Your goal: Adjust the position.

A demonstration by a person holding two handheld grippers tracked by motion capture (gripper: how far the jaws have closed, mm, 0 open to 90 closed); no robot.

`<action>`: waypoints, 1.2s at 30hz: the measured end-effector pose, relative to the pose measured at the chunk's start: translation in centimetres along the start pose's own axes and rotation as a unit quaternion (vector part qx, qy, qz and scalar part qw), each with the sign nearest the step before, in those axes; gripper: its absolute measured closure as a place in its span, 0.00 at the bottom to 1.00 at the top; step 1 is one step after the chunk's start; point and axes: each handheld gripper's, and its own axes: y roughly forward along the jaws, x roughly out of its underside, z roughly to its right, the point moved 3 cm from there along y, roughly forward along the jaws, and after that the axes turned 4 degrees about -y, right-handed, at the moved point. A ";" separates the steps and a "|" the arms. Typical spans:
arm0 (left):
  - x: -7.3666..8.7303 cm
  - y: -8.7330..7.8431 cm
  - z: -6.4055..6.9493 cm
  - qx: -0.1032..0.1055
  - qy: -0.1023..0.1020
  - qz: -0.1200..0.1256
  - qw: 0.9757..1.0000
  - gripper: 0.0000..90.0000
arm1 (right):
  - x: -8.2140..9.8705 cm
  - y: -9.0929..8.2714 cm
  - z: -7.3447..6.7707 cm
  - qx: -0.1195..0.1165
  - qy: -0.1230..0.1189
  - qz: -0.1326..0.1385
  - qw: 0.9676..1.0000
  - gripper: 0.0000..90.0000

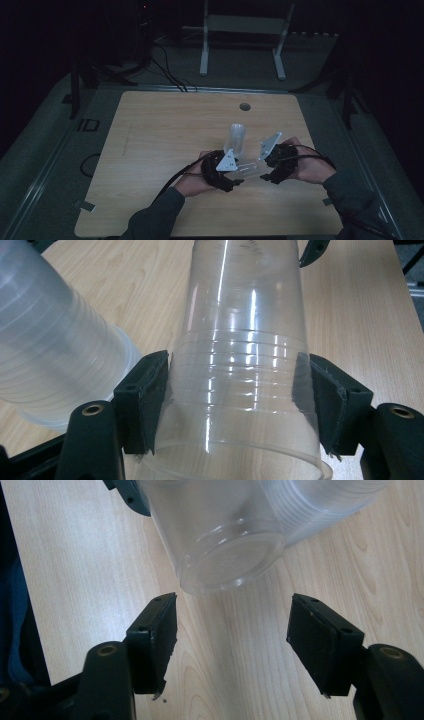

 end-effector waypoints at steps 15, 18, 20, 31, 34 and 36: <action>-0.1 0.7 0.7 0.012 0.028 -0.025 0.999 0.35 | -0.7 0.4 -0.7 -0.024 -0.024 -0.006 0.999 0.39; -0.2 0.7 0.9 0.010 0.033 -0.028 0.999 0.35 | -0.8 0.6 -0.9 -0.029 -0.028 -0.011 0.999 0.39; -0.2 0.7 0.9 0.010 0.033 -0.028 0.999 0.35 | -0.8 0.6 -0.9 -0.029 -0.029 -0.012 0.999 0.39; -0.3 1.0 1.6 0.002 0.062 -0.044 0.997 0.35 | -0.9 1.3 -1.2 -0.041 -0.032 -0.020 0.998 0.39; -0.3 1.0 1.7 0.002 0.067 -0.046 0.997 0.35 | -0.9 1.6 -1.4 -0.045 -0.031 -0.025 0.998 0.39; -0.4 1.0 1.7 0.003 0.070 -0.046 0.996 0.35 | -1.0 1.8 -1.5 -0.049 -0.034 -0.031 0.998 0.38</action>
